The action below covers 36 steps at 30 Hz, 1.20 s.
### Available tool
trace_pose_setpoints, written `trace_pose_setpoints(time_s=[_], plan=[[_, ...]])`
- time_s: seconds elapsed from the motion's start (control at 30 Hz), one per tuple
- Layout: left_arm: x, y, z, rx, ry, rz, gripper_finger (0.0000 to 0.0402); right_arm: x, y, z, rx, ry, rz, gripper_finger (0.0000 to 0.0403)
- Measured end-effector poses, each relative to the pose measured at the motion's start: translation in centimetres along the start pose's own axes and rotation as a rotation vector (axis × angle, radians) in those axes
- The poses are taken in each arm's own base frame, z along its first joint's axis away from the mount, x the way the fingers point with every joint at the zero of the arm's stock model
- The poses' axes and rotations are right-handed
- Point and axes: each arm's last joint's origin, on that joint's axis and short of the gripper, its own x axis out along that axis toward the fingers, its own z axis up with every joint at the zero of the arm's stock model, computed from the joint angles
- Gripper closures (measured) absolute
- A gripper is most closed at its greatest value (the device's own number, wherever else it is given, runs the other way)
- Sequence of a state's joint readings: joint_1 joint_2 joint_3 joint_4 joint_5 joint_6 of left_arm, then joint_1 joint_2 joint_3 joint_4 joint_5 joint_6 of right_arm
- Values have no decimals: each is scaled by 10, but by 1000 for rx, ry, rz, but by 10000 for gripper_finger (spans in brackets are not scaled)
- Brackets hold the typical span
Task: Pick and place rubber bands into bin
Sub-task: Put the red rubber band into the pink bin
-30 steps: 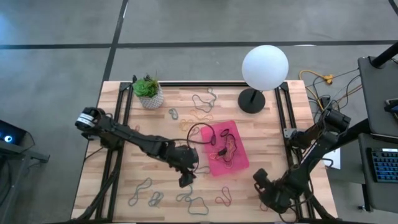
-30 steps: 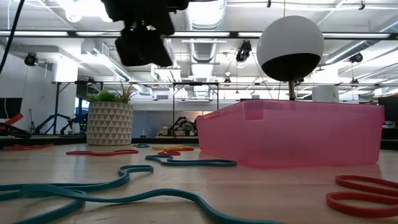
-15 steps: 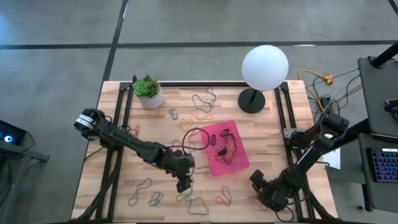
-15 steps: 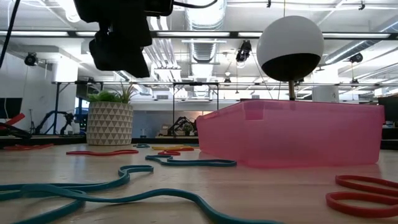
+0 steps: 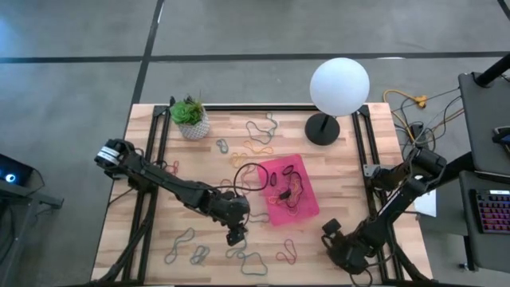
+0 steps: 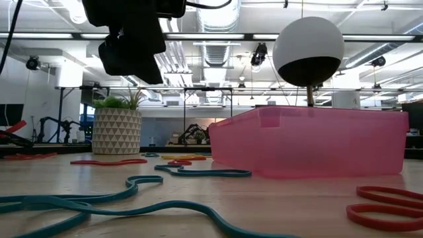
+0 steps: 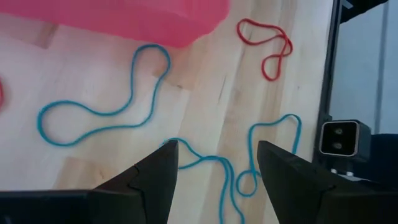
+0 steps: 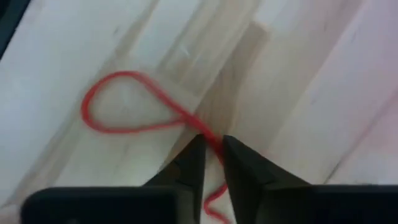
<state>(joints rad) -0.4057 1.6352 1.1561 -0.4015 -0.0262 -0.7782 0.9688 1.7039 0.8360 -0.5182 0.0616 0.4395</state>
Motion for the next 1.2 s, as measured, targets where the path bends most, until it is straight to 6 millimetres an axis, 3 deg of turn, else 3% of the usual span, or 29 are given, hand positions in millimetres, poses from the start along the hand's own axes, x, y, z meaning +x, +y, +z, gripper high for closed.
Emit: trace_pose_setpoints(time_s=[0.17,0.37,0.43,0.57,0.63,0.73,0.8,0.93,1.2], plan=[[0,1,1,10,-24,25,198,0,0,-2,147,43,39,392],[0,1,1,63,-29,31,198,-17,-7,-4,680,37,-11,395],[0,1,1,83,-34,39,198,-35,-15,-5,848,-47,-154,395],[0,2,3,107,-50,46,198,-91,-34,1,1173,-373,-457,395],[0,3,5,121,-52,47,198,-122,-45,8,1292,-592,-519,395],[0,3,6,127,-61,45,198,-163,-67,15,1337,-863,-589,395],[0,4,7,125,-63,48,198,-175,-83,26,1312,-879,-613,395],[0,5,8,142,-68,52,198,-176,-117,39,1204,-696,-579,395],[0,5,8,147,-67,52,198,-145,-161,45,1172,-396,-508,378]])
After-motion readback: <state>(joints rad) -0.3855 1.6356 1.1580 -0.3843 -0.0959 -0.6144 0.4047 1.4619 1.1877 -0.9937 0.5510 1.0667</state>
